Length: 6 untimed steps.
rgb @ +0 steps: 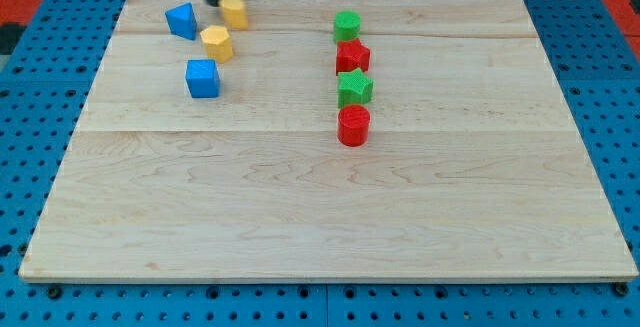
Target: Slide the red star into the yellow heart
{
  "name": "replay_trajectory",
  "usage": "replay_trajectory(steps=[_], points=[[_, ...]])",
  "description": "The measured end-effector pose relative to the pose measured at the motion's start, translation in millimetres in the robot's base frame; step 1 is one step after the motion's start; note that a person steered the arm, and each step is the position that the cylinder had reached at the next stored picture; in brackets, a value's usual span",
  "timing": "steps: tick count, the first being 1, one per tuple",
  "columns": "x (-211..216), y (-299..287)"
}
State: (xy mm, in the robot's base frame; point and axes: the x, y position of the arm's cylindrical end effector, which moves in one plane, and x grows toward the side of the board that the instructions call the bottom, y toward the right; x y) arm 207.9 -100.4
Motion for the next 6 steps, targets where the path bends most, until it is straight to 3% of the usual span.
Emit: replay_trajectory(steps=[1,2,3,4,5,6], points=[[59,76],[73,82],[43,80],[27,127],[62,189],[125,184]])
